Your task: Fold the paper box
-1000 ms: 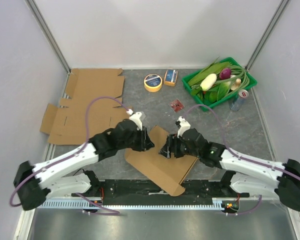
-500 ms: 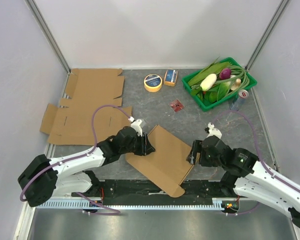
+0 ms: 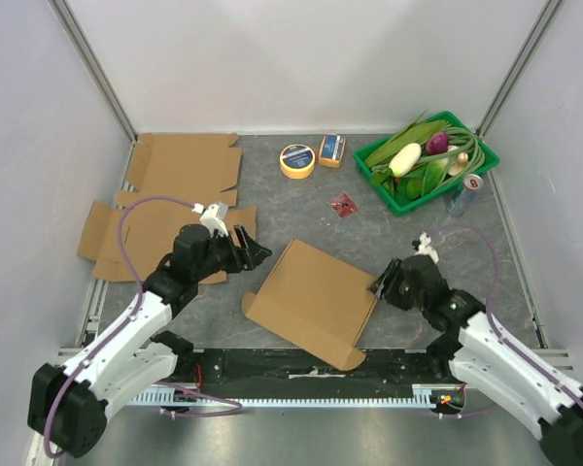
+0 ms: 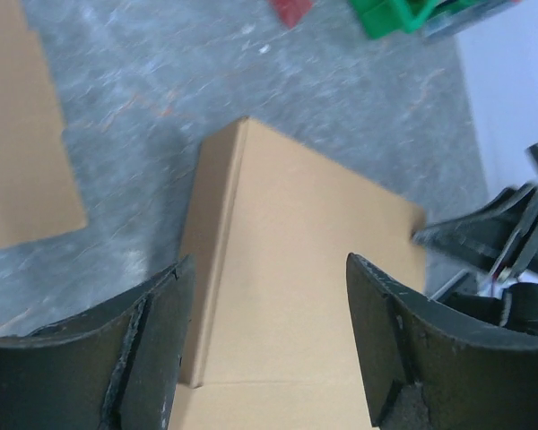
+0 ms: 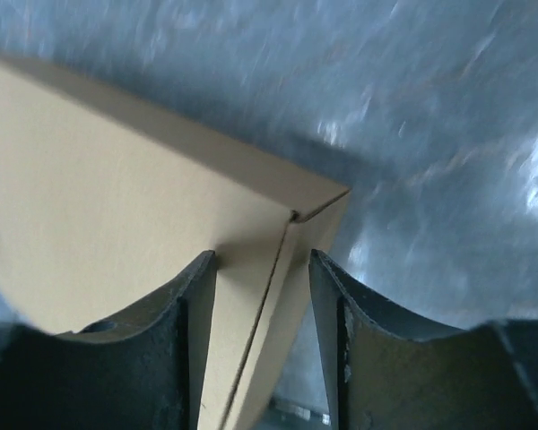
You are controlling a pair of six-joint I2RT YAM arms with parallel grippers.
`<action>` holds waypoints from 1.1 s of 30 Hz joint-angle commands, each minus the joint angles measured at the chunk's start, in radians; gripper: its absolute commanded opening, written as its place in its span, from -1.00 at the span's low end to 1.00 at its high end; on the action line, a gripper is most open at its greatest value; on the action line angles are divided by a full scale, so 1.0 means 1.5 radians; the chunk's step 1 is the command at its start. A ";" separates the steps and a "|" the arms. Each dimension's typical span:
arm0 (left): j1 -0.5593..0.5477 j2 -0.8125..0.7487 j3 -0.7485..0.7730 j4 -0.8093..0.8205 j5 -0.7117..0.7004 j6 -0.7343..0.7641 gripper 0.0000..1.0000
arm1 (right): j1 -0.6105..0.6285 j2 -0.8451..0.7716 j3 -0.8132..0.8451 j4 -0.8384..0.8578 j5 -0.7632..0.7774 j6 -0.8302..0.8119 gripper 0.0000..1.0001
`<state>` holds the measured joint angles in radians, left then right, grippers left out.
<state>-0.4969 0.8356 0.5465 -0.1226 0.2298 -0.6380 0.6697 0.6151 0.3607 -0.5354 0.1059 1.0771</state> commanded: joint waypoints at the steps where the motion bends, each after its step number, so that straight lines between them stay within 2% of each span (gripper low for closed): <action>1: 0.036 0.043 -0.051 0.027 0.073 0.014 0.49 | -0.164 0.171 0.028 0.235 -0.146 -0.170 -0.01; 2: 0.037 0.061 -0.056 0.057 0.063 0.011 0.49 | -0.241 0.214 0.036 0.264 -0.186 -0.193 -0.07; 4: 0.039 0.079 -0.081 0.104 0.062 -0.003 0.50 | -0.301 0.338 0.089 0.335 -0.266 -0.235 -0.07; 5: 0.040 0.089 -0.089 0.136 0.072 -0.016 0.50 | -0.317 0.374 0.149 0.329 -0.267 -0.291 -0.01; 8: 0.041 0.147 -0.092 0.191 0.107 -0.018 0.50 | -0.319 0.475 0.249 0.257 -0.252 -0.372 0.15; 10: 0.041 0.191 -0.095 0.243 0.144 -0.025 0.50 | -0.314 0.505 0.268 0.175 -0.236 -0.392 0.27; 12: 0.040 0.221 -0.100 0.275 0.179 -0.038 0.50 | -0.306 0.488 0.240 0.151 -0.212 -0.404 0.40; 14: 0.039 0.245 -0.107 0.312 0.188 -0.049 0.51 | -0.293 0.415 0.205 0.145 -0.190 -0.405 0.51; 16: 0.038 0.257 -0.123 0.356 0.196 -0.058 0.51 | -0.288 0.363 0.164 0.144 -0.205 -0.394 0.52; 22: 0.037 0.267 -0.144 0.376 0.200 -0.077 0.47 | -0.311 0.303 0.123 0.219 -0.257 -0.351 0.22; 25: 0.037 0.267 -0.155 0.385 0.203 -0.084 0.47 | -0.341 0.316 0.100 0.269 -0.302 -0.335 -0.06; 26: 0.037 0.267 -0.158 0.389 0.203 -0.088 0.50 | -0.356 0.322 0.091 0.276 -0.330 -0.328 -0.25; 27: 0.037 0.267 -0.160 0.390 0.202 -0.089 0.52 | -0.366 0.329 0.084 0.285 -0.347 -0.328 -0.34; 29: 0.037 0.269 -0.162 0.391 0.198 -0.095 0.63 | -0.395 0.337 0.058 0.304 -0.374 -0.322 -0.45; 31: 0.038 0.277 -0.161 0.391 0.197 -0.095 0.75 | -0.419 0.342 0.044 0.315 -0.393 -0.325 -0.47; 33: 0.039 0.292 -0.155 0.391 0.199 -0.099 0.79 | -0.442 0.355 0.031 0.315 -0.405 -0.334 -0.51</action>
<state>-0.4400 1.2407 0.3077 0.4061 0.5087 -0.7513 0.0658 1.1103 0.4583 -0.1036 -0.4370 0.5919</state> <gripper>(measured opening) 0.870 0.263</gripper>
